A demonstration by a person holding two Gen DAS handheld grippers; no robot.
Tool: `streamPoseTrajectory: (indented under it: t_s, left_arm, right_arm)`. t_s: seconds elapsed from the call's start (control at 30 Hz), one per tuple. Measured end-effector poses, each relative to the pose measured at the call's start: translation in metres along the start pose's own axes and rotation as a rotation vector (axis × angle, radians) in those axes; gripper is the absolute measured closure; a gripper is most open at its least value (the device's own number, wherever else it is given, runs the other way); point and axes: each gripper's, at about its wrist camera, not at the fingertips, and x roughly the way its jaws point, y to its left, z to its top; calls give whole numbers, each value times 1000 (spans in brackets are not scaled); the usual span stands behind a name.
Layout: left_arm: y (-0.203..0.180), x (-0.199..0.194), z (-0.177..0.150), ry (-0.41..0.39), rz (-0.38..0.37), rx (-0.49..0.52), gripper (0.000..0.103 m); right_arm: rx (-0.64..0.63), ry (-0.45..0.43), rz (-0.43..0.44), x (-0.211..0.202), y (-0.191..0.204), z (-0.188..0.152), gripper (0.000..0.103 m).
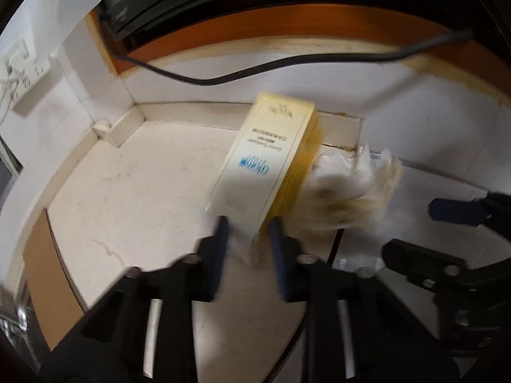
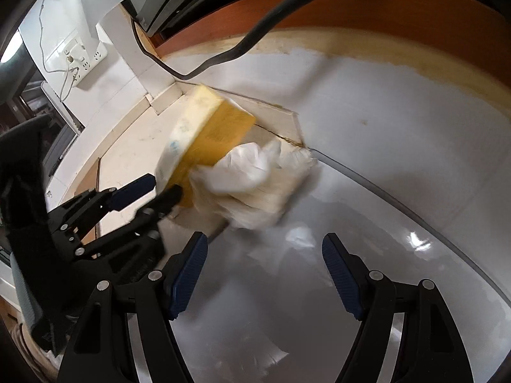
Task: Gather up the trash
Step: 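Grasp the yellow-white atom box with the left tool while the right tool grasps the white tissue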
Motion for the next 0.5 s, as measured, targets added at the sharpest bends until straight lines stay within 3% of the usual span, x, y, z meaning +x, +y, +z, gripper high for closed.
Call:
streamPoseTrajectory:
  t_s: [0.27,0.5]
  left_arm:
    - [44,1,-6,116,-48,-174,98]
    - [76,-12,2,224,-65,-240,97]
  right_arm:
    - [74,-2,53,16,9,19,27]
    - [131,19,68,48,21,42,27]
